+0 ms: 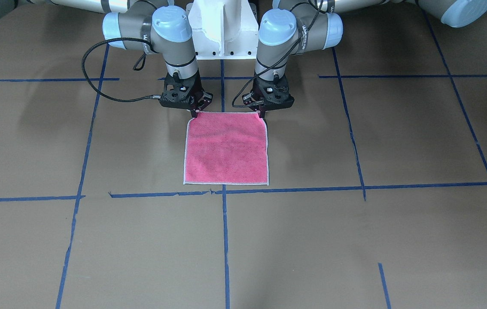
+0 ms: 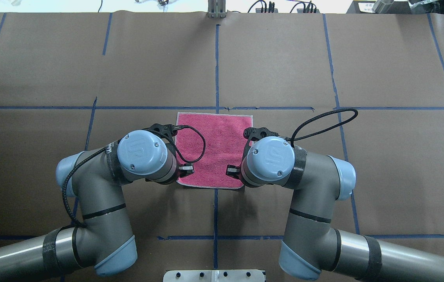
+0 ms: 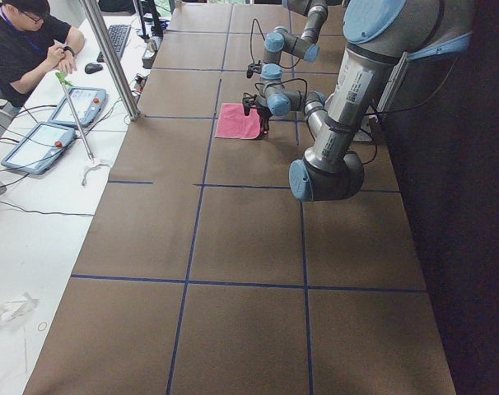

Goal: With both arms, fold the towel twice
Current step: 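Lift the near edge with both grippers and fold it over the far edge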

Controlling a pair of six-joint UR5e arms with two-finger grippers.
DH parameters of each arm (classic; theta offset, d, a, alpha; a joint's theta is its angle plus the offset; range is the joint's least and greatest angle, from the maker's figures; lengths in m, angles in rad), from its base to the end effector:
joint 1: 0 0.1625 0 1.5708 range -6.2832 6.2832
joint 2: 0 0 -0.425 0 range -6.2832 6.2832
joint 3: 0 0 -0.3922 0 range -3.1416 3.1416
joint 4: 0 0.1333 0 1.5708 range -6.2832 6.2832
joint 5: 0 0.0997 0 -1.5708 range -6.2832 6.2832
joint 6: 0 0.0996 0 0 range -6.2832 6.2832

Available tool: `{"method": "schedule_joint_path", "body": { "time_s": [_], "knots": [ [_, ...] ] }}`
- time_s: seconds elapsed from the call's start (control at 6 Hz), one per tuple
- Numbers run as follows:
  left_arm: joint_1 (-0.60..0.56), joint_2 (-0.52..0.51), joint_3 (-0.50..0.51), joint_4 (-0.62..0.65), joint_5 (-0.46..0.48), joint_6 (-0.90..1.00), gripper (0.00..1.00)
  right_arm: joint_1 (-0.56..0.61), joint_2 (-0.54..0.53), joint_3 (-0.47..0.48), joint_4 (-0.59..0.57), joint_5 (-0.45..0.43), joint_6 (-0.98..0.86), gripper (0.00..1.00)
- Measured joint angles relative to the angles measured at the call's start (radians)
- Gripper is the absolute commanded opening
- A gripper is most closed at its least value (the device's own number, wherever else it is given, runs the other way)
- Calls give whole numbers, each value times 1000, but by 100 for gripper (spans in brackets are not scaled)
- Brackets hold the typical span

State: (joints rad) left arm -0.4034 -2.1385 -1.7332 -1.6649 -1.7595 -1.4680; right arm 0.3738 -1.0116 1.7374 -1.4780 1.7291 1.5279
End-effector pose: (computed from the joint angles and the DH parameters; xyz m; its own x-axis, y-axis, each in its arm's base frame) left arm 0.5623 -0.3646 0.2525 0.6479 -0.1669 -0.7432 0.1935 0.9798 -0.0514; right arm -0.5703 -0.3500 0.2568 0.6464 0.2080 0.7341 -0.2259 0.9712 -0.0763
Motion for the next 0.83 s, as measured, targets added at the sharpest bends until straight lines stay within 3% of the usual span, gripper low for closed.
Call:
{"method": "schedule_joint_path", "body": {
  "time_s": [0.33, 0.83],
  "knots": [
    [0, 1, -34, 3, -5, 0, 0, 12, -1, 68, -58, 7, 0, 0],
    [-1, 2, -237, 158, -50, -3, 0, 17, -13, 231, -177, 14, 0, 0]
  ]
}}
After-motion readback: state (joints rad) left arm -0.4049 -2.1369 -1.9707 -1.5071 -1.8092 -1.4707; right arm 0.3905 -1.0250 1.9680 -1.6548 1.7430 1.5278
